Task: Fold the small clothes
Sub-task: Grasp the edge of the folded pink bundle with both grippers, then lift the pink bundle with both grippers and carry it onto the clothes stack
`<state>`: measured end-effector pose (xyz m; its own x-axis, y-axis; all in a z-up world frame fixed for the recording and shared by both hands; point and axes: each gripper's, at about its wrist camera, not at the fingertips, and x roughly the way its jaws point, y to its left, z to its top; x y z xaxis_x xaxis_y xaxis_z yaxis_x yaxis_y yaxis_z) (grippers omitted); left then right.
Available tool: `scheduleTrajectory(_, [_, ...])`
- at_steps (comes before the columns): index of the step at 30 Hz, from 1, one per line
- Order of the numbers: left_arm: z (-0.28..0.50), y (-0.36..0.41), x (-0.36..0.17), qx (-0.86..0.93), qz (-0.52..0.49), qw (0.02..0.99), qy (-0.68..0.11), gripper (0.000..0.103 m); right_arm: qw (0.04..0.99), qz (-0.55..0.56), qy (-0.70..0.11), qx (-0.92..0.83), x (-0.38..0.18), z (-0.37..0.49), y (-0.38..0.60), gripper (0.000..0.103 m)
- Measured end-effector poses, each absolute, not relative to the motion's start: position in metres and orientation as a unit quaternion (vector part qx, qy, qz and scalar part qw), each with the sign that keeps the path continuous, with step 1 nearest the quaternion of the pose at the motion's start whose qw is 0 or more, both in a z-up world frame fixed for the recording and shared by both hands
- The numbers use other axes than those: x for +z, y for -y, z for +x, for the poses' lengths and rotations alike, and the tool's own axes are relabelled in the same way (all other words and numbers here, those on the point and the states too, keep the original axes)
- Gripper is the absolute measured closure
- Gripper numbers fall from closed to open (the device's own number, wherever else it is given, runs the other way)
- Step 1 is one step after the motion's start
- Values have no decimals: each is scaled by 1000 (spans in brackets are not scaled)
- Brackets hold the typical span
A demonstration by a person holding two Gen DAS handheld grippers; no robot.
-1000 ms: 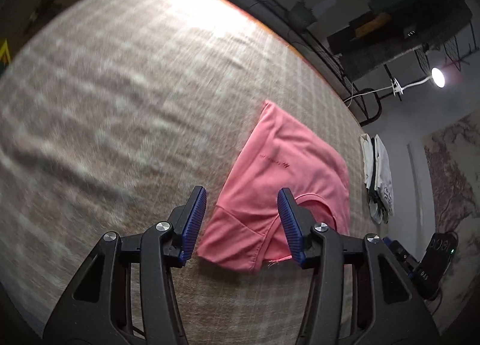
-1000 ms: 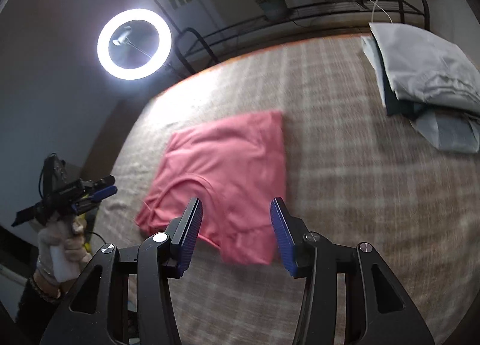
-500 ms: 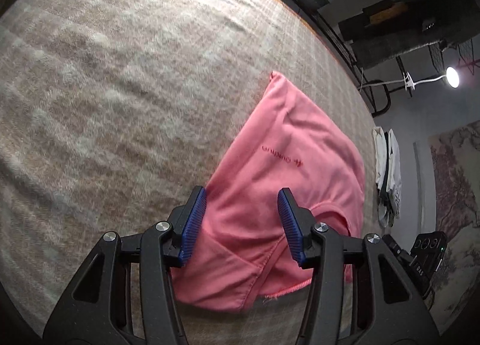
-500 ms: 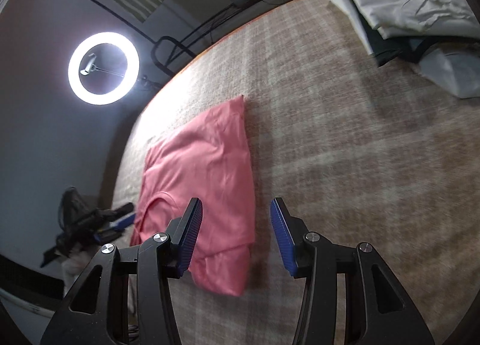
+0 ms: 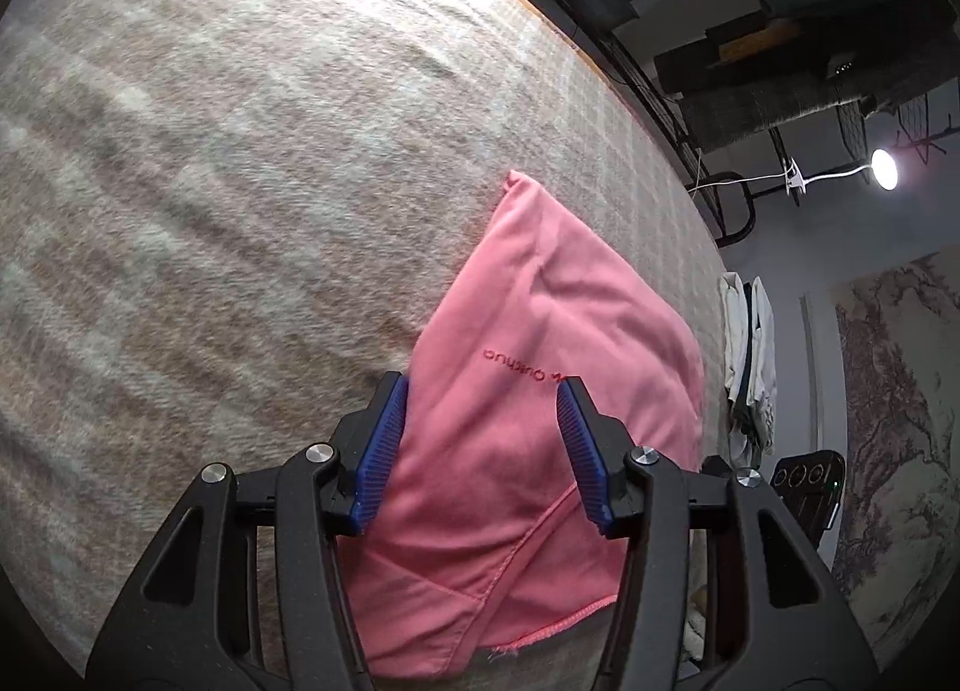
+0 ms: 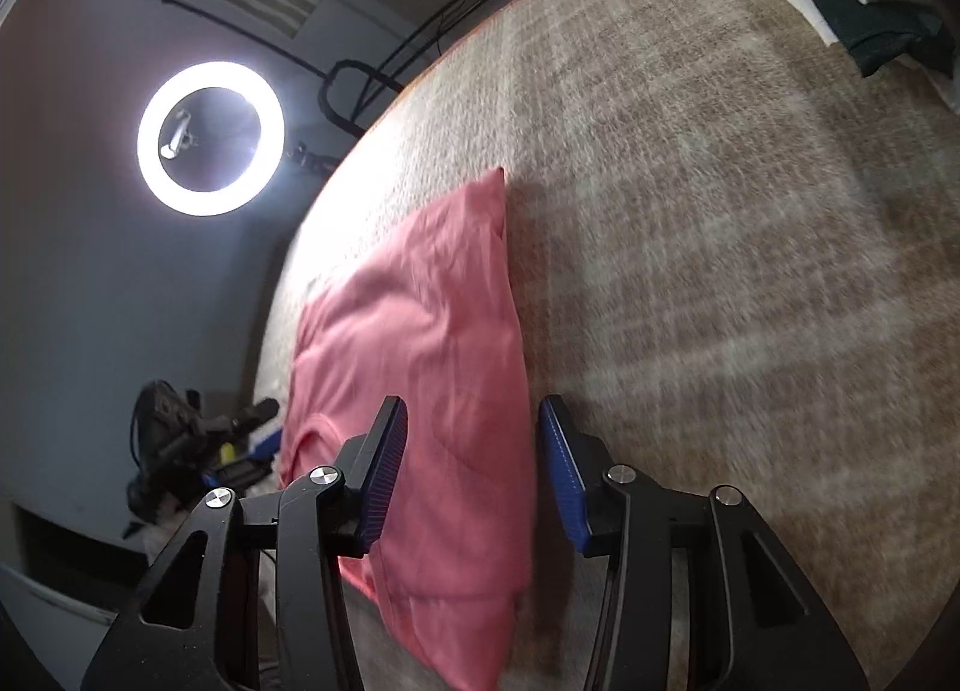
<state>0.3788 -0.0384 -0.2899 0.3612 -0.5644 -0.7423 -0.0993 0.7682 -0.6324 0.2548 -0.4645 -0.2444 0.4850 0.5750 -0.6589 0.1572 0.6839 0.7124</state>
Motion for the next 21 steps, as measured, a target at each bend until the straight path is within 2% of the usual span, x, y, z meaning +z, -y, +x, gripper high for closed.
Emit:
scheduleTrajectory(3, [383, 48, -289, -151, -300, 771, -540, 51, 775, 383, -485, 131, -245, 265, 464, 66])
scheduleTrajectory(5, [384, 55, -287, -148, -287, 779, -537, 54, 769, 388, -491, 135, -247, 273, 458, 78])
scheduleTrajectory(6, [385, 60, -288, -154, -279, 779, -540, 57, 766, 388, -494, 137, -248, 277, 454, 78])
scheduleTrajectory(7, [385, 66, -289, -152, -273, 781, -541, 66, 765, 385, -497, 139, -249, 281, 449, 79])
scheduleTrajectory(8, [385, 71, -289, -144, -260, 785, -543, 78, 767, 378, -500, 138, -247, 284, 444, 87])
scheduleTrajectory(9, [385, 74, -289, -138, -252, 788, -544, 84, 772, 360, -506, 134, -245, 288, 437, 92])
scheduleTrajectory(11, [382, 78, -287, -128, -242, 795, -542, 94, 781, 332, -513, 125, -236, 292, 430, 93])
scheduleTrajectory(21, [359, 105, -235, -153, -180, 840, -489, 96, 839, 224, -483, 110, -180, 286, 412, 96])
